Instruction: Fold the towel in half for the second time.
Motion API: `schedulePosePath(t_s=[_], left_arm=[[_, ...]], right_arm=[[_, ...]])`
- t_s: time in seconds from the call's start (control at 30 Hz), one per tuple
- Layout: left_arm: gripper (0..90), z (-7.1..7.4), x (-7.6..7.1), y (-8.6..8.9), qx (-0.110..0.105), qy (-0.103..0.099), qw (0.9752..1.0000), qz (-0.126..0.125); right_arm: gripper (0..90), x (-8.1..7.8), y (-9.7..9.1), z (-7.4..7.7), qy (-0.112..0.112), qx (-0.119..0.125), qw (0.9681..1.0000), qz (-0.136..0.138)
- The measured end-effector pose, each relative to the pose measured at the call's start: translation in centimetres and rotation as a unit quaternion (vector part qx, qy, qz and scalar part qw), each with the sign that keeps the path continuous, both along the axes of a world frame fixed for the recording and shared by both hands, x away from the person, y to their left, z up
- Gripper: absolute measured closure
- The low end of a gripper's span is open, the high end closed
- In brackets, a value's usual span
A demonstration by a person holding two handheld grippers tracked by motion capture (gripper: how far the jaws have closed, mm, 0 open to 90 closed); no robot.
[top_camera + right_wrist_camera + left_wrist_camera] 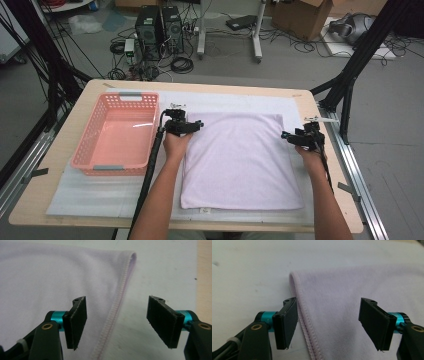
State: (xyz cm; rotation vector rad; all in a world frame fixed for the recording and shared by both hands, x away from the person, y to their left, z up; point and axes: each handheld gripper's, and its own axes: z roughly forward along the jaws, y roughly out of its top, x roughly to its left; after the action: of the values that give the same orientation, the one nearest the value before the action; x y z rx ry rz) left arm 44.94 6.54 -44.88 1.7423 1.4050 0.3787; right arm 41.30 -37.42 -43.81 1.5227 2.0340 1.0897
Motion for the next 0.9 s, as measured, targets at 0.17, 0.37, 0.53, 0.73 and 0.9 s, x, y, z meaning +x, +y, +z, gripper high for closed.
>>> schedulePosePath(t_s=[0.17,0.37,0.53,0.73,0.9], left_arm=[[38.1,-0.2,-0.2,-0.5,0.061,-0.03,0.9975,-0.019],[55.9,-0.2,-0.3,-0.1,0.081,-0.041,0.9952,-0.036],[83.0,-0.3,-0.5,0.4,0.05,-0.032,0.997,-0.049],[84.9,0.7,-0.7,0.4,0.025,-0.029,0.9991,-0.019],[85.1,3.2,-1.3,0.8,-0.023,-0.086,0.996,0.009]], right_arm=[[34.6,0.7,1.9,-0.6,-0.007,-0.038,0.9992,0.008],[59.2,1.4,3.5,-0.5,0.016,-0.065,0.9976,0.021],[81.6,1.1,3.9,-0.4,0.032,-0.046,0.9979,0.032],[82.9,0.9,3.3,0.0,0.025,-0.03,0.9991,0.017],[83.3,0.5,2.8,1.4,-0.019,-0.014,0.9997,0.004]])
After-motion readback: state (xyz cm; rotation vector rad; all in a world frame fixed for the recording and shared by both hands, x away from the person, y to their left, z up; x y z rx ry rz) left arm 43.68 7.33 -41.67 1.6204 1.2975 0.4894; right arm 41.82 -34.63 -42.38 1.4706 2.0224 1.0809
